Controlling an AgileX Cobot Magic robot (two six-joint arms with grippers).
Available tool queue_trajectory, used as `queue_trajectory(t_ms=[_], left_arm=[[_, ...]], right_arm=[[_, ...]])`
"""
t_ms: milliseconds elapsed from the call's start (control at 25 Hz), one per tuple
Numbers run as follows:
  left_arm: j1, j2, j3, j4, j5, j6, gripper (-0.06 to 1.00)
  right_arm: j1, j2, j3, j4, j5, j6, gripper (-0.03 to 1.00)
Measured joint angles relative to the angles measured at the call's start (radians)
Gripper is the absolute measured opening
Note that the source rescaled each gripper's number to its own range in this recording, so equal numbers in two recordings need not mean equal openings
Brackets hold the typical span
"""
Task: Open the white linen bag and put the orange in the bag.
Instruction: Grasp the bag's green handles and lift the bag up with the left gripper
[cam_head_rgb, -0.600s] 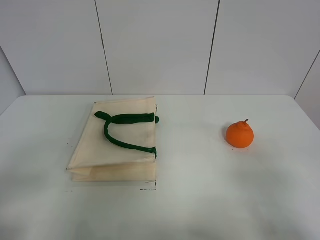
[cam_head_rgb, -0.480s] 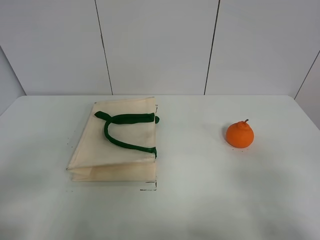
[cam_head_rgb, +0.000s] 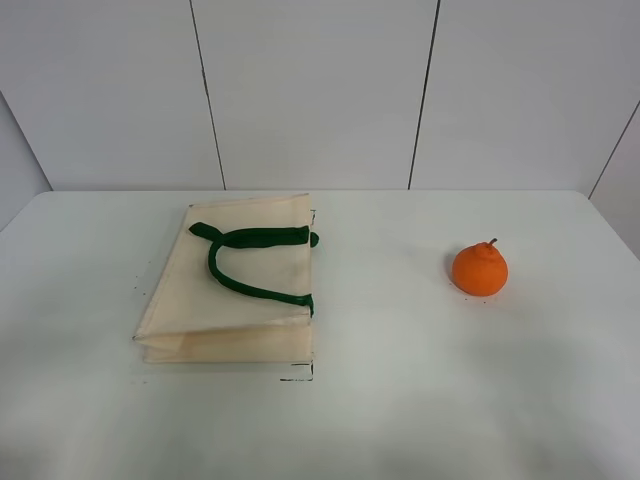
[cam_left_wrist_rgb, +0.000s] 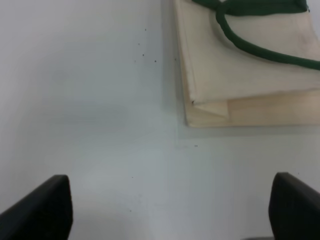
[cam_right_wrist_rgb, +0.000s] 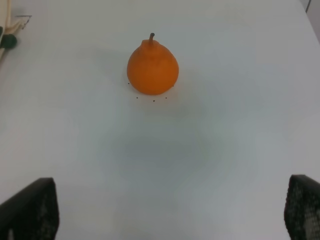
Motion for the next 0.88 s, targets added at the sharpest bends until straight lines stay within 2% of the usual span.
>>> queue_trajectory(t_ms=[240, 760, 880], left_arm=[[0.000, 0.410, -0.216, -0.027, 0.004, 0.000, 1.00], [0.000, 1.418, -0.813, -0.018, -0.026, -0.001, 1.00], [-0.002, 1.604, -0.951, -0.027, -0.027, -0.042, 1.00]], right_arm=[[0.000, 0.000, 0.000, 0.000, 0.000, 0.000, 1.00], [0.000, 0.000, 0.000, 0.000, 0.000, 0.000, 1.00], [0.000, 0.000, 0.000, 0.000, 0.000, 0.000, 1.00]])
